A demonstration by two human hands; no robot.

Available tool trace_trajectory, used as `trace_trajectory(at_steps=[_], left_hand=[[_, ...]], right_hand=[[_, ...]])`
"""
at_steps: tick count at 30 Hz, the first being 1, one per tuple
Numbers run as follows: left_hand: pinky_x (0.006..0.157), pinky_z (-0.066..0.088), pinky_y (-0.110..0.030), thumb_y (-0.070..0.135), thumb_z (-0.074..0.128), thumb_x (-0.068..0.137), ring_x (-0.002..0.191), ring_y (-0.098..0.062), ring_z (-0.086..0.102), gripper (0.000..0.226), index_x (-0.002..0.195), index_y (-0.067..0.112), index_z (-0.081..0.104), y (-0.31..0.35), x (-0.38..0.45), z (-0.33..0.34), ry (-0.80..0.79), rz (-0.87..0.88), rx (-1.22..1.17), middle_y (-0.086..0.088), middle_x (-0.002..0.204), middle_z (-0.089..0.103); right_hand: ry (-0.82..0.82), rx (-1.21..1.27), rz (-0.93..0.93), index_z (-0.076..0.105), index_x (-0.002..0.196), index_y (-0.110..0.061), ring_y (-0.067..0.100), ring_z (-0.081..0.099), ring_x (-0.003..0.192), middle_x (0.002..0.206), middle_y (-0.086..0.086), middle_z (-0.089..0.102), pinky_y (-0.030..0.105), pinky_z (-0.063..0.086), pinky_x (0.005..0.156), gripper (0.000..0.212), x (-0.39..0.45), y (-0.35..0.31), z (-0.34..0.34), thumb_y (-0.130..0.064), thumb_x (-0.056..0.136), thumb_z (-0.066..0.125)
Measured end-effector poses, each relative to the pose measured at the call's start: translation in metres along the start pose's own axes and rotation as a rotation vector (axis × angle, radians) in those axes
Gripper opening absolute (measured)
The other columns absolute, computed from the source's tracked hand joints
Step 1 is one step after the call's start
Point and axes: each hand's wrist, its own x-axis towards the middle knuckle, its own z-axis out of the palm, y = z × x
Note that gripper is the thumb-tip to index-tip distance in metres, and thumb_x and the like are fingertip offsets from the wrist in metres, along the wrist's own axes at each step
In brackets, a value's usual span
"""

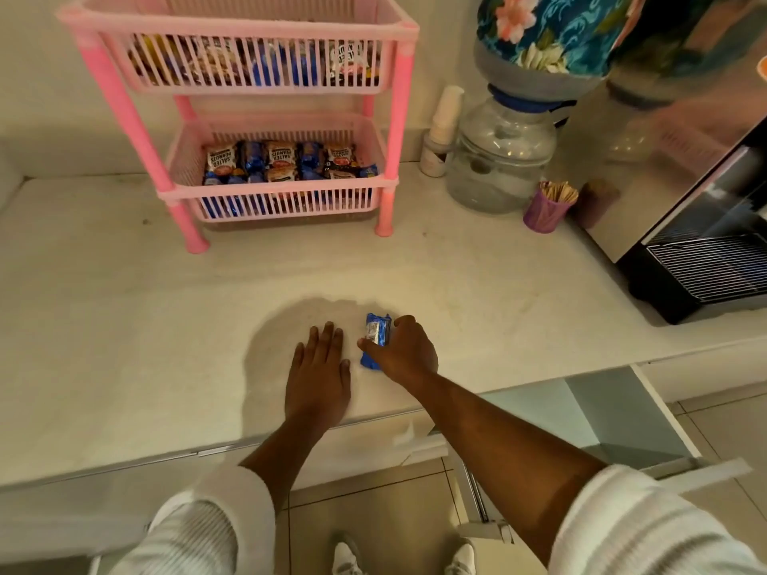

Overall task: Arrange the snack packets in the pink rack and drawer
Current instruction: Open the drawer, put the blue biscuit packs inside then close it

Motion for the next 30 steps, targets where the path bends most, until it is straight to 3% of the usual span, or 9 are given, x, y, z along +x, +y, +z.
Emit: trace_trajectory(at_steps=[5,14,17,21,23,26,30], left_hand=[[0.125,0.004,-0.042,0.040,0.022,0.103,0.153,-0.021,-0.006,0.062,0.158,0.017,0.002,0.007,0.004,0.000,-0.030,-0.008,0.008,-0.002,0.166,-0.004],[0.125,0.007,-0.039,0.044,0.027,0.102,0.153,-0.020,0.003,0.064,0.157,0.015,0.011,0.096,0.018,0.011,-0.037,0.044,-0.103,-0.004,0.166,0.007],[0.125,0.007,-0.040,0.044,0.028,0.102,0.153,-0.021,0.004,0.065,0.157,0.014,0.011,0.136,0.026,0.019,-0.067,0.086,-0.112,-0.005,0.166,0.008],[0.125,0.007,-0.042,0.043,0.028,0.102,0.153,-0.024,0.004,0.064,0.157,0.013,0.011,0.173,0.041,0.029,-0.099,0.145,-0.065,-0.006,0.166,0.009],[0.125,0.008,-0.044,0.045,0.026,0.102,0.153,-0.024,0.005,0.065,0.157,0.013,0.011,0.177,0.043,0.032,-0.083,0.139,-0.040,-0.006,0.165,0.009],[0.124,0.011,-0.045,0.047,0.023,0.100,0.153,-0.024,0.006,0.067,0.157,0.014,0.011,0.177,0.042,0.036,-0.053,0.130,-0.018,-0.005,0.165,0.011],[0.124,0.013,-0.045,0.047,0.026,0.100,0.153,-0.024,0.009,0.066,0.156,0.015,0.015,0.178,0.044,0.040,-0.035,0.123,-0.006,-0.005,0.165,0.014]], right_hand=[[-0.050,0.057,0.014,0.055,0.124,-0.018,0.012,0.061,0.080,0.109,-0.001,0.069,0.023,0.045,0.060,0.071,0.004,0.019,-0.008,-0.060,0.071,0.077],[-0.016,0.395,0.001,0.062,0.123,-0.028,-0.006,0.064,0.080,0.099,-0.015,0.069,0.012,0.046,0.064,0.050,-0.018,0.102,-0.064,-0.050,0.081,0.076],[0.019,0.468,-0.026,0.065,0.110,-0.034,-0.005,0.067,0.078,0.092,-0.019,0.070,0.015,0.049,0.067,0.029,-0.031,0.141,-0.095,-0.040,0.083,0.076],[0.114,0.575,-0.030,0.064,0.106,-0.035,-0.001,0.067,0.080,0.091,-0.019,0.071,0.013,0.052,0.063,0.035,-0.050,0.199,-0.133,-0.035,0.073,0.073],[0.113,0.570,0.010,0.064,0.112,-0.030,0.004,0.068,0.084,0.095,-0.012,0.072,0.017,0.053,0.065,0.036,-0.056,0.228,-0.142,-0.027,0.077,0.073],[-0.026,0.508,0.062,0.063,0.109,-0.027,0.008,0.068,0.083,0.093,-0.010,0.072,0.018,0.052,0.068,0.035,-0.060,0.263,-0.150,-0.028,0.076,0.074],[-0.225,0.187,0.140,0.057,0.097,-0.035,0.007,0.068,0.082,0.087,-0.012,0.069,0.022,0.052,0.068,0.030,-0.050,0.286,-0.148,-0.030,0.079,0.081]])
